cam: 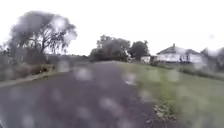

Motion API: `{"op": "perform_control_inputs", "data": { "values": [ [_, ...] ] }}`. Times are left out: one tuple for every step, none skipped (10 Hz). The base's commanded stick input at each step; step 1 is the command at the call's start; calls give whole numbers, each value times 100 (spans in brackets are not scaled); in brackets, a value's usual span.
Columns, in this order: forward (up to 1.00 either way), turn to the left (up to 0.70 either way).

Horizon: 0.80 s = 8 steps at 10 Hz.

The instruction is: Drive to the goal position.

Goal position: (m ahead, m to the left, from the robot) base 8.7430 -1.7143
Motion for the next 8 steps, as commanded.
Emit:
{"op": "perform_control_inputs", "data": {
  "values": [
    [100,0],
    [100,0],
    [100,0],
    [100,0],
    [100,0],
    [100,0],
    [100,0],
    [100,-31]
  ]
}}
